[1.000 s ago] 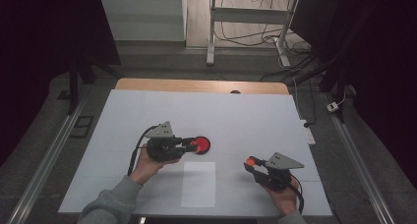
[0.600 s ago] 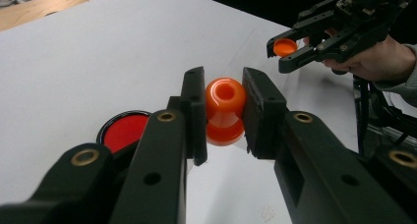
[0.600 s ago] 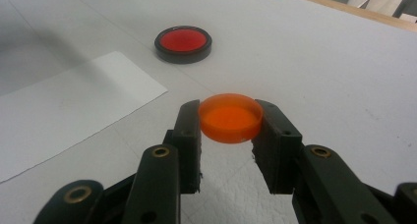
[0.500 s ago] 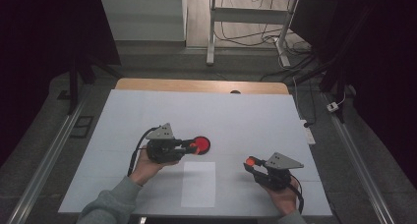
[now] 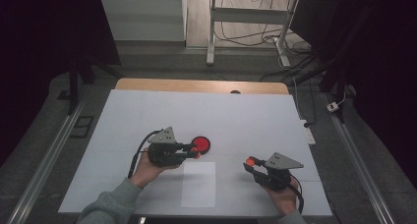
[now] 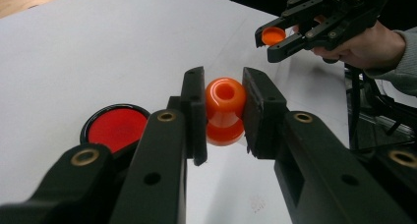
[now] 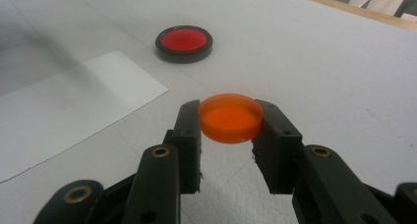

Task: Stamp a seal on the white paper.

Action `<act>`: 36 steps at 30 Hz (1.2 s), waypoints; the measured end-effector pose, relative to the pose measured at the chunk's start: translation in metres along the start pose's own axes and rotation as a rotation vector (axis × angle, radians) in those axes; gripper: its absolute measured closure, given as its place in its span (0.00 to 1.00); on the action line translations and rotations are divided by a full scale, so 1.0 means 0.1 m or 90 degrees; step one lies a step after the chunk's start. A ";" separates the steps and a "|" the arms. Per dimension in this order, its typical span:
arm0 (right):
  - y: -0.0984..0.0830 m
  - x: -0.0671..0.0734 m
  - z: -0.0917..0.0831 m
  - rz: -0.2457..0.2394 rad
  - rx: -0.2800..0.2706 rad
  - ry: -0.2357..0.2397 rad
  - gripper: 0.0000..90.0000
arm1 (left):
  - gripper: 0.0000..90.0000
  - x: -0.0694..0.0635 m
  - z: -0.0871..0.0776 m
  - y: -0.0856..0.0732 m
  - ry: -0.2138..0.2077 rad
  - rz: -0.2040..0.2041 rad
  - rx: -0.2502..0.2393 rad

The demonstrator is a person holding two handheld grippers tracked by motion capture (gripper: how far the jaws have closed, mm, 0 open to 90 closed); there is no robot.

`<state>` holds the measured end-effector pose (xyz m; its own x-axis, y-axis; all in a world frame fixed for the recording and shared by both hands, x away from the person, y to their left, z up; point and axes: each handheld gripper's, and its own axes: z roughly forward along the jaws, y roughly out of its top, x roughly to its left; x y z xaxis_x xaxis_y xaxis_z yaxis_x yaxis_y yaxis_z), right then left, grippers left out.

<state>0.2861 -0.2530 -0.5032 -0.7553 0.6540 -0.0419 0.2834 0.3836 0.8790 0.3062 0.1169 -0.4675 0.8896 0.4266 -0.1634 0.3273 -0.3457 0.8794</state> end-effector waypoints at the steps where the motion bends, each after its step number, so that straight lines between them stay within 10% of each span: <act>1: 0.00 0.00 0.00 0.000 0.000 0.000 0.71 | 0.81 0.00 0.00 0.00 -0.001 -0.001 0.000; 36: -0.01 -0.01 0.02 0.000 0.003 0.001 0.71 | 0.81 -0.13 0.00 -0.30 -0.040 -0.010 0.045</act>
<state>0.2875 -0.2530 -0.5048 -0.7567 0.6525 -0.0410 0.2859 0.3867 0.8767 0.2844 0.1216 -0.4920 0.9015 0.3803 -0.2063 0.3611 -0.3987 0.8430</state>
